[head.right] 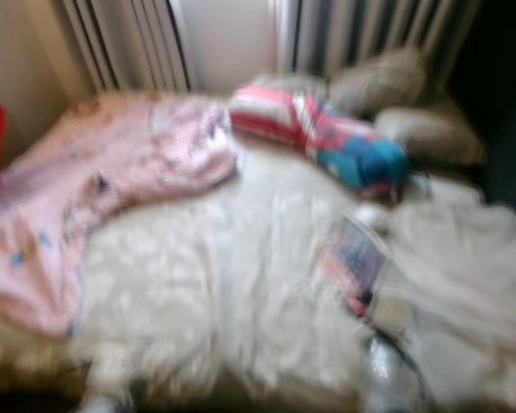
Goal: Clean up the room
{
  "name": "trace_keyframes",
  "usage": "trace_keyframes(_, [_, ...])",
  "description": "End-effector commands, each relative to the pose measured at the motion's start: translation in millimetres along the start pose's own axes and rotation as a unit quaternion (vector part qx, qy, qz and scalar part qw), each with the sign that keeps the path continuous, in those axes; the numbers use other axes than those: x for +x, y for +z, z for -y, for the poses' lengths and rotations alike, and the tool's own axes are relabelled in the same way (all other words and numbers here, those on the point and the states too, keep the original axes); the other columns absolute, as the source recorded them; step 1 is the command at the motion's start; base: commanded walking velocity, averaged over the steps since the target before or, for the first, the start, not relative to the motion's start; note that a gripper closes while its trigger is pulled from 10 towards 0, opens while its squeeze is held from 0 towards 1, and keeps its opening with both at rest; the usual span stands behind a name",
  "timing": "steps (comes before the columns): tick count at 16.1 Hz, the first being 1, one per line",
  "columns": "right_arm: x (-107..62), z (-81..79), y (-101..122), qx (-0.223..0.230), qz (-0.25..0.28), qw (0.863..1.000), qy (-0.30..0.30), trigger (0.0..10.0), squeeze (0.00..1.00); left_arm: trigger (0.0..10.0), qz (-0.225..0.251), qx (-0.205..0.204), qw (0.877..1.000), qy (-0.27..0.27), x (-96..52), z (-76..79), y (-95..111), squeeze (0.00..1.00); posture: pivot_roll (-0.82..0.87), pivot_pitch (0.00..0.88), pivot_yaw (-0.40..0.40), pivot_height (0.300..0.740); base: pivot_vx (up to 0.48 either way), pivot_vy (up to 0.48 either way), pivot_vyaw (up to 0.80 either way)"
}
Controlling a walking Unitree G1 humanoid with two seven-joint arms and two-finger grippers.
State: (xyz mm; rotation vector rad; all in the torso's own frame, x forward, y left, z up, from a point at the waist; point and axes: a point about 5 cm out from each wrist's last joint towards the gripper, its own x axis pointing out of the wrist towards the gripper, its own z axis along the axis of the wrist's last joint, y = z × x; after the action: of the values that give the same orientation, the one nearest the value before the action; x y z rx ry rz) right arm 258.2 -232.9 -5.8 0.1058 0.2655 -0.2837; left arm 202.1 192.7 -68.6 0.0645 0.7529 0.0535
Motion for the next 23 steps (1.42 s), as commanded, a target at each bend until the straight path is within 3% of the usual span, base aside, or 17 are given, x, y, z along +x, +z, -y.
trace_keyframes(1, [5.2,-8.2,11.5,0.010,0.030,0.999,0.006,10.0,0.00,10.0,-0.008,0.000,1.000,0.020,-2.9,-15.6,-5.6,0.00,0.06,0.048,-0.029,0.740,0.000,0.000,0.00])
trace_keyframes(17, [4.9,-7.7,9.6,0.021,0.024,0.999,0.002,10.0,0.00,10.0,-0.004,0.016,1.000,0.013,-2.7,-15.4,-4.3,0.00,0.07,0.019,-0.023,0.740,0.000,0.000,0.00])
trace_keyframes(20, [4.7,-7.0,8.9,0.023,0.021,1.000,0.001,10.0,0.00,10.0,-0.005,0.017,1.000,0.015,-2.3,-14.9,-3.7,0.00,0.06,0.026,-0.025,0.740,0.000,0.000,-0.75])
trace_keyframes(23, [4.5,-7.5,9.2,0.019,0.024,1.000,0.001,10.0,0.00,10.0,-0.004,0.018,1.000,0.012,-1.6,-12.9,-2.2,0.00,0.06,0.029,-0.025,0.740,0.000,-0.221,0.00])
